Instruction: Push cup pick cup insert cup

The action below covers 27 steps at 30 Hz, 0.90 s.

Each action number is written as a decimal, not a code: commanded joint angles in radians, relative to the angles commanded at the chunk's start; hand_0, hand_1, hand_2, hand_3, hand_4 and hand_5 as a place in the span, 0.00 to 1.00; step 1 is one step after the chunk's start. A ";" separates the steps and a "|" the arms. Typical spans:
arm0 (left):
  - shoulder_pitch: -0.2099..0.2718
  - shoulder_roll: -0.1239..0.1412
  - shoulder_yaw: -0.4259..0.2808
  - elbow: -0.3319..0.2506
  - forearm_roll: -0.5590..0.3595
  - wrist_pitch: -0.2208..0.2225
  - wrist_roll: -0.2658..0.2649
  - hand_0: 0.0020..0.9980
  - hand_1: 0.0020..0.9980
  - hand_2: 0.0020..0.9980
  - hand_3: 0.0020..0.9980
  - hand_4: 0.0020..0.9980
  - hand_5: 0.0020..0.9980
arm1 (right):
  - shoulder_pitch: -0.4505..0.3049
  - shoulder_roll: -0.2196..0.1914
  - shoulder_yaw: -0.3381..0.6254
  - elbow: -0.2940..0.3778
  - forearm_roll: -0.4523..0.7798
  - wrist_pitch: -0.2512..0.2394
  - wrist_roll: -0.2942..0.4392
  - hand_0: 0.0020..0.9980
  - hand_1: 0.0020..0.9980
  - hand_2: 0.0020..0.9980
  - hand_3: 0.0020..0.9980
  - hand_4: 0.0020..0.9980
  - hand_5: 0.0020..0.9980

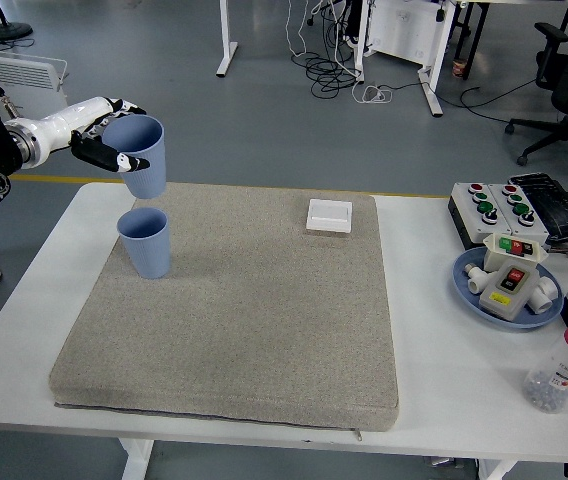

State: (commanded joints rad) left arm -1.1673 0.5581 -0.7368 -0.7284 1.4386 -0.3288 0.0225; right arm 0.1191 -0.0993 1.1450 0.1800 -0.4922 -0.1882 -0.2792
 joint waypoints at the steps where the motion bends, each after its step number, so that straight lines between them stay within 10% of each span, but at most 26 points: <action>1: 0.003 -0.002 0.000 0.006 0.000 0.000 0.000 0.51 0.55 0.53 0.53 0.49 0.06 | 0.000 0.000 0.000 0.000 0.000 0.000 0.000 0.73 0.65 0.67 0.59 0.13 0.49; 27: 0.041 -0.048 0.067 0.109 -0.051 0.013 -0.027 0.51 0.56 0.55 0.53 0.51 0.06 | -0.002 0.003 -0.002 0.000 -0.005 0.000 -0.001 0.73 0.65 0.67 0.59 0.13 0.50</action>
State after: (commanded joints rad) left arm -1.1266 0.5098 -0.6700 -0.6192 1.3878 -0.3161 -0.0045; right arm 0.1170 -0.0961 1.1426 0.1800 -0.4969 -0.1886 -0.2799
